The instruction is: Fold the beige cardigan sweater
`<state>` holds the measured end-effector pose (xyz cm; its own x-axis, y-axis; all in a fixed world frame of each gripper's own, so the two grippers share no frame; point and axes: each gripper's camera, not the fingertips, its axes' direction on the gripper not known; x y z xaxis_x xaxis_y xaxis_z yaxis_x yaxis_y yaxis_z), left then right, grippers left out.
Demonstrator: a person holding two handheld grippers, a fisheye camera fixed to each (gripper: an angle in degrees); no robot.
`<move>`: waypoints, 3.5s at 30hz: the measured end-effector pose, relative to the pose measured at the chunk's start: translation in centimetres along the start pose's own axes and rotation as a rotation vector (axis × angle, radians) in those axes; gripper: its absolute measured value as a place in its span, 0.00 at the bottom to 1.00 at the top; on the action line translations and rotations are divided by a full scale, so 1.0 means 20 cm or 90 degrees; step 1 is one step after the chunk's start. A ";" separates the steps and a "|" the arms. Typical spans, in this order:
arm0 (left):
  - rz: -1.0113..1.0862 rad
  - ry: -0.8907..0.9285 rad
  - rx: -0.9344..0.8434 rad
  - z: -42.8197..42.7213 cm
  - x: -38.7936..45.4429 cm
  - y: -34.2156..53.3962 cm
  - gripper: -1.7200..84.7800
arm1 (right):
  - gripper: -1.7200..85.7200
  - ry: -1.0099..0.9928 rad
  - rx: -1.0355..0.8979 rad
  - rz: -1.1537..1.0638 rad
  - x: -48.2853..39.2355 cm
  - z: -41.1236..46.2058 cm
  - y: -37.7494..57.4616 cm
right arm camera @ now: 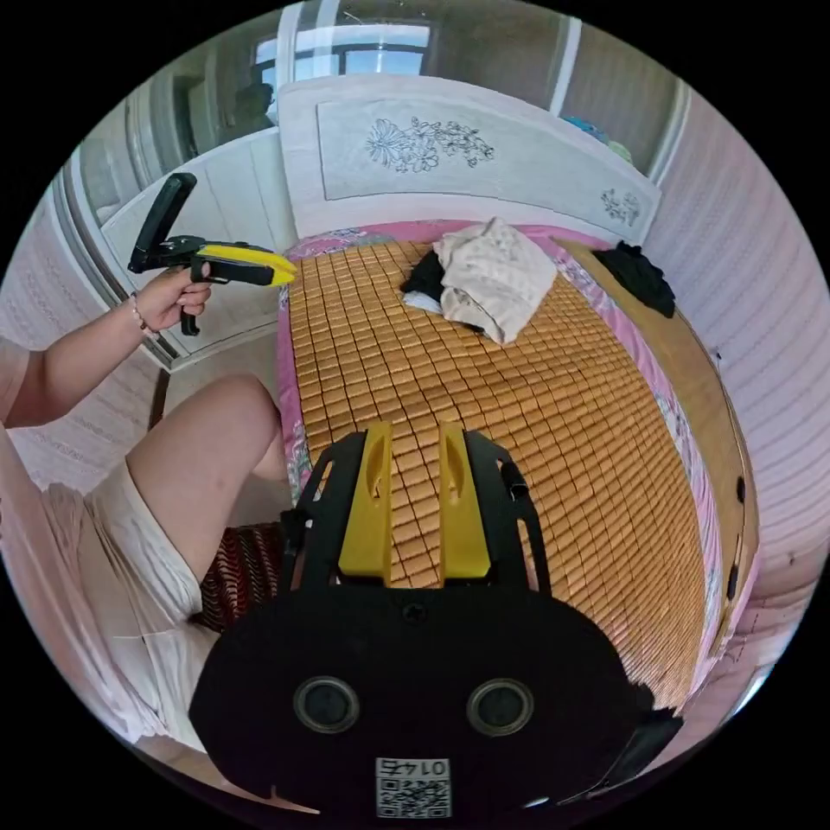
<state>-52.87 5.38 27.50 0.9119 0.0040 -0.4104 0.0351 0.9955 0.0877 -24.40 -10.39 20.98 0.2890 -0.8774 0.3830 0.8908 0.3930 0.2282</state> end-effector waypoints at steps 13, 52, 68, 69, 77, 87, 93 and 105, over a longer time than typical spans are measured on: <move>-0.114 -0.041 0.030 0.48 -0.67 -0.74 0.07 | 0.08 0.127 -0.054 -0.073 0.08 0.77 -1.11; 0.460 0.251 -0.082 0.65 1.74 -0.91 0.06 | 0.05 0.115 -0.054 0.455 0.13 -0.30 1.05; 0.458 0.152 -0.252 0.77 1.91 0.01 0.14 | 0.20 0.053 0.006 0.694 0.22 -0.22 2.12; 0.486 0.163 -0.264 0.82 2.02 0.02 0.15 | 0.20 0.034 0.004 0.691 0.26 -0.19 2.11; 0.517 0.075 -0.388 1.35 2.33 0.01 0.16 | 0.09 -0.020 -0.155 0.667 0.43 0.11 2.18; 0.413 0.229 -0.254 0.92 1.91 -0.28 0.08 | 0.04 -0.039 0.142 0.486 0.35 -0.55 2.47; 0.332 0.163 -0.076 0.75 1.72 -0.81 0.08 | 0.05 -0.054 0.288 0.462 0.88 -0.74 2.26; 0.350 0.081 -0.200 1.17 1.68 -0.72 0.09 | 0.10 0.035 0.032 0.423 0.76 -0.09 1.97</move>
<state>-13.11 -10.95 33.63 0.7070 0.5127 -0.4872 -0.5619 0.8255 0.0532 15.77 -8.74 34.30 0.7888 -0.4570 0.4110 0.5006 0.8657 0.0019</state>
